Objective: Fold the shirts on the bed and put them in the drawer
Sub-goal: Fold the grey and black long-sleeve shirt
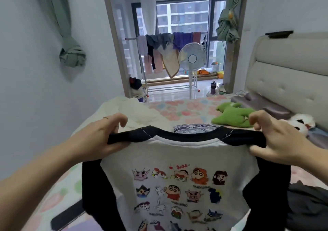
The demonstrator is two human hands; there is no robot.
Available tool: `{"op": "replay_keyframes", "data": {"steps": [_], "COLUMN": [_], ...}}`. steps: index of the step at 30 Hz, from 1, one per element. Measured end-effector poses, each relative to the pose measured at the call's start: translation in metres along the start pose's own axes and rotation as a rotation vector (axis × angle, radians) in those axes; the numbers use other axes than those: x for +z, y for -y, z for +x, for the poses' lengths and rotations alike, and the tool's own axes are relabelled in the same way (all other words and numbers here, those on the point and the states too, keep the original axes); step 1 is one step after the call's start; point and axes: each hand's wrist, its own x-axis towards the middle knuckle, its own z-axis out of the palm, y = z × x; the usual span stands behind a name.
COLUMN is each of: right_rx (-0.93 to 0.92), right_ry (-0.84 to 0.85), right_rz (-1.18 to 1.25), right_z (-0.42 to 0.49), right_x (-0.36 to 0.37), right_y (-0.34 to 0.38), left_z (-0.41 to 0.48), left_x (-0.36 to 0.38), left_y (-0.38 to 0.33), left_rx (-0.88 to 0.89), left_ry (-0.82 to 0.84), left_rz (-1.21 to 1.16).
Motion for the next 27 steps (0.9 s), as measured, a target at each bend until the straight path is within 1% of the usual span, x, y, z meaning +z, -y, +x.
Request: {"op": "replay_keyframes", "data": {"steps": [2, 4, 7, 8, 10, 12, 13, 15, 16, 17, 18, 20, 23, 25, 27], "right_rx": [0.031, 0.086, 0.184, 0.214, 0.289, 0.392, 0.418, 0.398, 0.383, 0.371, 0.365, 0.401, 0.472, 0.517, 0.559], "right_ry": [-0.01, 0.004, -0.016, -0.016, 0.012, 0.063, 0.119, 0.233, 0.272, 0.274, 0.252, 0.138, -0.001, -0.011, -0.036], "right_rz": [0.109, 0.254, 0.472, 0.559, 0.763, 0.922, 0.936, 0.852, 0.824, 0.828, 0.87, 0.967, 1.028, 1.067, 1.08], "right_z": [0.004, 0.009, 0.018, 0.02, 0.025, 0.027, 0.027, 0.025, 0.023, 0.02, 0.018, 0.015, 0.016, 0.017, 0.016], "right_x": [-0.004, -0.009, -0.02, -0.024, -0.034, -0.042, -0.044, -0.049, -0.051, -0.052, -0.053, -0.053, -0.053, -0.054, -0.052], "right_y": [-0.003, -0.007, -0.012, -0.011, -0.01, -0.012, -0.012, -0.011, -0.01, -0.009, -0.008, -0.007, -0.006, -0.004, -0.005], "left_z": [0.003, 0.007, 0.011, 0.013, 0.016, 0.018, 0.018, 0.017, 0.017, 0.016, 0.015, 0.015, 0.013, 0.012, 0.013], "left_x": [-0.009, -0.018, -0.029, -0.032, -0.039, -0.043, -0.045, -0.048, -0.049, -0.05, -0.05, -0.051, -0.052, -0.052, -0.049], "left_y": [-0.006, -0.012, -0.017, -0.02, -0.025, -0.028, -0.03, -0.034, -0.036, -0.037, -0.037, -0.04, -0.044, -0.043, -0.041], "left_rx": [0.065, 0.056, -0.057, -0.119, -0.244, -0.306, -0.32, -0.339, -0.351, -0.367, -0.387, -0.413, -0.445, -0.481, -0.524], "left_ry": [-0.02, -0.07, -0.192, -0.202, -0.173, -0.126, -0.093, -0.011, 0.025, 0.051, 0.072, 0.101, 0.177, 0.24, 0.262], "left_rz": [-0.044, -0.093, -0.212, -0.279, -0.488, -0.665, -0.71, -0.754, -0.762, -0.772, -0.793, -0.849, -0.91, -0.938, -0.944]}}
